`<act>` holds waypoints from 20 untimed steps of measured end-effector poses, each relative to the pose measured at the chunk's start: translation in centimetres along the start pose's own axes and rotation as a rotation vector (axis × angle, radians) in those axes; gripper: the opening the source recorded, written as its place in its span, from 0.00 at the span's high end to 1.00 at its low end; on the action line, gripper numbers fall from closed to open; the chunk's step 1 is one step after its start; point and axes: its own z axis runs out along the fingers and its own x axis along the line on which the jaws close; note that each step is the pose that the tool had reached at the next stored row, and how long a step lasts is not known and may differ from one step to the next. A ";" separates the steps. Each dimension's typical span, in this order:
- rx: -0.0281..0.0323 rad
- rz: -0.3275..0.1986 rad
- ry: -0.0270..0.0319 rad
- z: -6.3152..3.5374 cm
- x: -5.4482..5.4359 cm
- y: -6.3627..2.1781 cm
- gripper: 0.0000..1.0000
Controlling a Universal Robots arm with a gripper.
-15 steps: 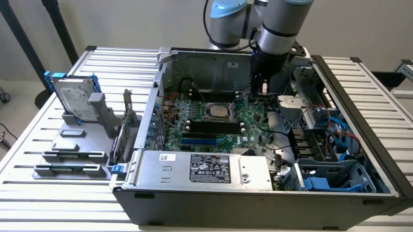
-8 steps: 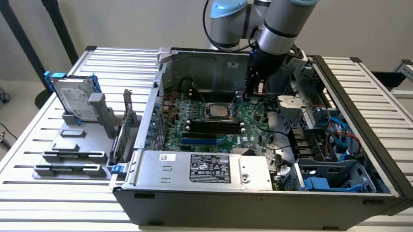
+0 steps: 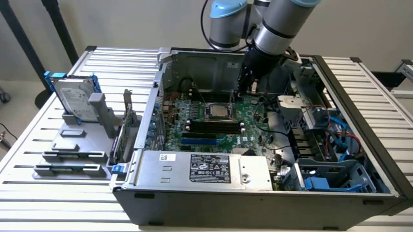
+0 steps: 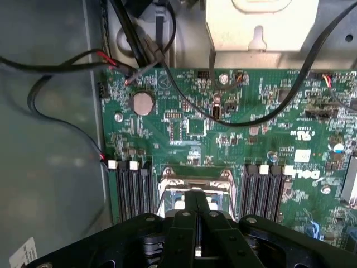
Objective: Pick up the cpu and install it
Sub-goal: 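Close the cpu cover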
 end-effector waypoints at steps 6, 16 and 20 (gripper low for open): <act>0.0299 0.001 -0.0003 0.46 -0.1 -1.39 0.89; 0.0543 0.002 0.0035 1.65 -0.2 -5.07 0.89; 0.0601 0.003 0.0034 2.24 -0.3 -5.82 0.89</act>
